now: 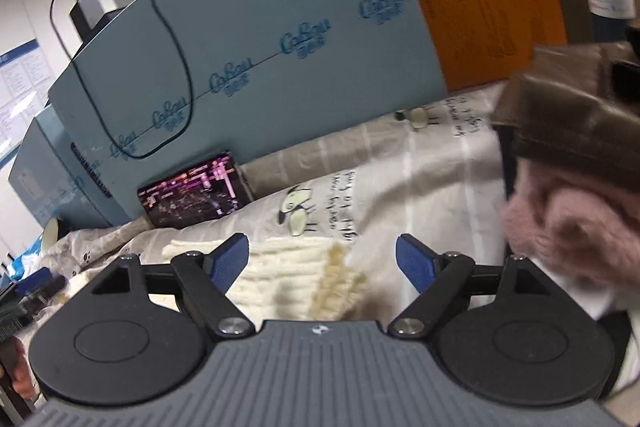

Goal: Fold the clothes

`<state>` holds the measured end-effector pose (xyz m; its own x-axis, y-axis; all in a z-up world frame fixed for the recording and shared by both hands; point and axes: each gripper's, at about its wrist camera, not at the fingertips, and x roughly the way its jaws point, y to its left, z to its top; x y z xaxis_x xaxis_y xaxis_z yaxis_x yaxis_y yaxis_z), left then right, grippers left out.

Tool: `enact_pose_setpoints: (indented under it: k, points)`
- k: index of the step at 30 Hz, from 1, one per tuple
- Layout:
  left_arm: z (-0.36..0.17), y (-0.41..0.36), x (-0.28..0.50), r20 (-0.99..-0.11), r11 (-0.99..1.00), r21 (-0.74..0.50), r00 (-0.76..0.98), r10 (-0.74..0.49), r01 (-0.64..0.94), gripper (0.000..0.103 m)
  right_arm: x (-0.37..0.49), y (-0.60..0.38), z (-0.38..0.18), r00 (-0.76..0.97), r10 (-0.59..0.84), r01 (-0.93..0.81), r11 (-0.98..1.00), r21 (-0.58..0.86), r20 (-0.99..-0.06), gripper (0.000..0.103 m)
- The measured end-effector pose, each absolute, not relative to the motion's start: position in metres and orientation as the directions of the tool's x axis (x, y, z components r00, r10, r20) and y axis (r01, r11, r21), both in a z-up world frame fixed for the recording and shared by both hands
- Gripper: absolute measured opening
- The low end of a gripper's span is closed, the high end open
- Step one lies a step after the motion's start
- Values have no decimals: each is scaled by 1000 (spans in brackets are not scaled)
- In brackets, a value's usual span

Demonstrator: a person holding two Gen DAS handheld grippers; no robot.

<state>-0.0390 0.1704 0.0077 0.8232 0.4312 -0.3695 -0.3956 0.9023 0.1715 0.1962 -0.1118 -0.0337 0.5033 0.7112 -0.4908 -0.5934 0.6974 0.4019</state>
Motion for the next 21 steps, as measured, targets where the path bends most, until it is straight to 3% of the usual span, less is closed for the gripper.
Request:
enact_pose_setpoints:
  k: [3,5,7,11,16,21]
  points:
    - [-11,184,-24,-458,864,235,733,503,-446,78,193,-100,-31,506,696,-626,702,338,-509,79]
    - [-14,189,-24,-468,858,228,721,510,-460,87,192,-94,-31,494,696,-649,694,312,-521,72]
    - [-13,188,-26,-463,856,226,722,514,-464,87,191,-87,-34,486,687,-662,693,287,-540,48]
    - [-7,189,-31,-439,874,178,759,481,-451,86,184,-85,-31,521,684,-674,696,245,-511,26]
    - [12,175,-53,-310,935,103,882,354,-339,89,162,-90,-10,527,737,-731,647,217,-422,15]
    - [20,145,-68,-224,967,221,958,180,-130,91,124,-107,15,439,851,-829,507,236,-287,12]
